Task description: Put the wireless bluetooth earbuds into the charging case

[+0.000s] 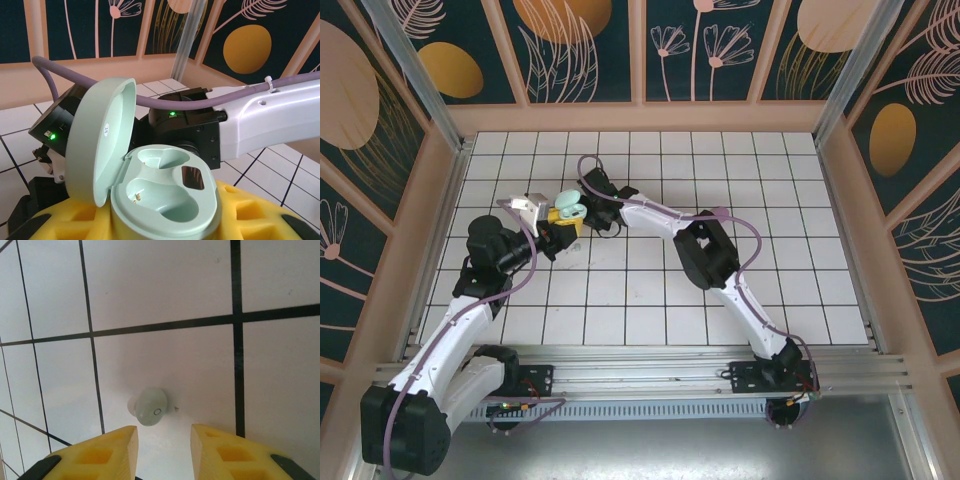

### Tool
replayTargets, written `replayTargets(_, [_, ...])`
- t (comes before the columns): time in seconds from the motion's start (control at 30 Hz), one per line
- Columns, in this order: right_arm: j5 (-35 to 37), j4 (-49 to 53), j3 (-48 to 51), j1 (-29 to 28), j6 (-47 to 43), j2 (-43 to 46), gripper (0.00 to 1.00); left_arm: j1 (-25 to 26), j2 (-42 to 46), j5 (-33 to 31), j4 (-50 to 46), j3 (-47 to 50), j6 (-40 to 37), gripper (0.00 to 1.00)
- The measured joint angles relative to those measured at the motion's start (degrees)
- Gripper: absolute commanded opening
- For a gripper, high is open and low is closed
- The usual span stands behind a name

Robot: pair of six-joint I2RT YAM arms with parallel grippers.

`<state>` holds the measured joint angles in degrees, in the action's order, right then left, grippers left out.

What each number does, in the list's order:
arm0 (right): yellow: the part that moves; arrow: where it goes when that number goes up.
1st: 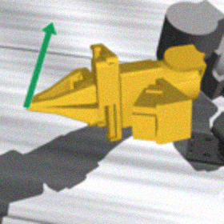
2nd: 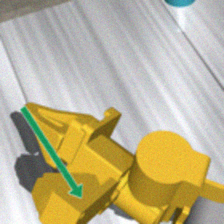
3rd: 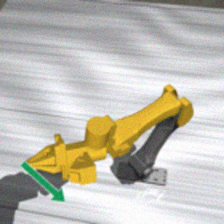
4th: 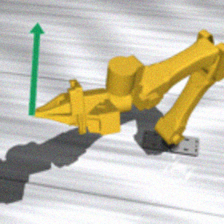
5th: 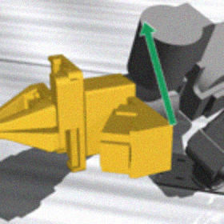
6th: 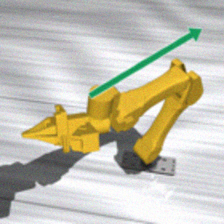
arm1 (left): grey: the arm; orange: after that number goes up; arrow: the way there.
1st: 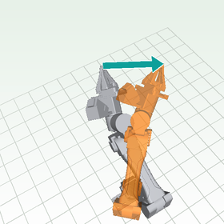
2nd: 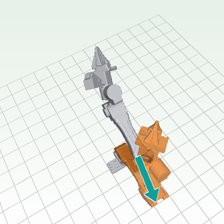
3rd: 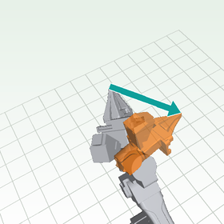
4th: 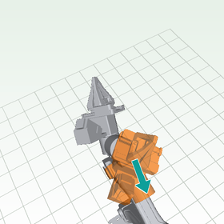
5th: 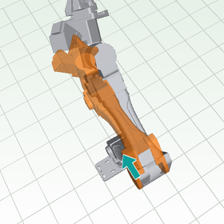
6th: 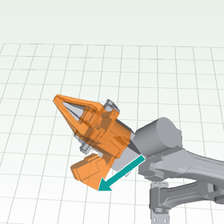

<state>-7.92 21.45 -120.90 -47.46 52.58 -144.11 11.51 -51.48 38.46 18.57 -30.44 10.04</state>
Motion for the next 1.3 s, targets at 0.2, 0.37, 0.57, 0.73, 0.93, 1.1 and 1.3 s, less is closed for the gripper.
replayTargets(0.2, [0.4, 0.2, -3.3, -0.1, 0.3, -2.4, 0.33, 0.0, -0.3, 0.0, 0.0, 0.0, 0.0, 0.21])
replayTargets(0.37, [0.8, 1.4, -6.0, -0.3, 0.3, -3.9, 0.33, 0.0, -0.3, 0.0, 0.0, 0.0, 0.0, 0.21])
replayTargets(0.57, [1.7, 2.0, -7.2, -0.7, 0.3, -4.8, 0.29, 0.0, -0.3, 0.0, 0.0, 0.0, 0.0, 0.21])
replayTargets(0.73, [2.1, 2.4, -7.3, -0.7, 0.2, -5.0, 0.23, 0.0, -0.3, 0.0, 0.0, 0.0, 0.0, 0.21])
replayTargets(0.93, [2.4, 2.4, -7.5, -0.7, -0.4, -5.0, 0.17, 0.0, -0.1, 0.0, 0.0, 0.0, 0.0, 0.21])
replayTargets(1.1, [2.4, 2.8, -7.7, -0.5, -1.9, -5.0, 0.15, 0.0, 0.2, 0.0, 0.0, 0.0, 0.0, 0.21])
replayTargets(1.3, [2.1, 1.0, -1.8, 0.2, -4.8, -1.7, 0.12, 0.0, 0.2, 0.3, 0.0, 0.0, 0.0, 0.22])
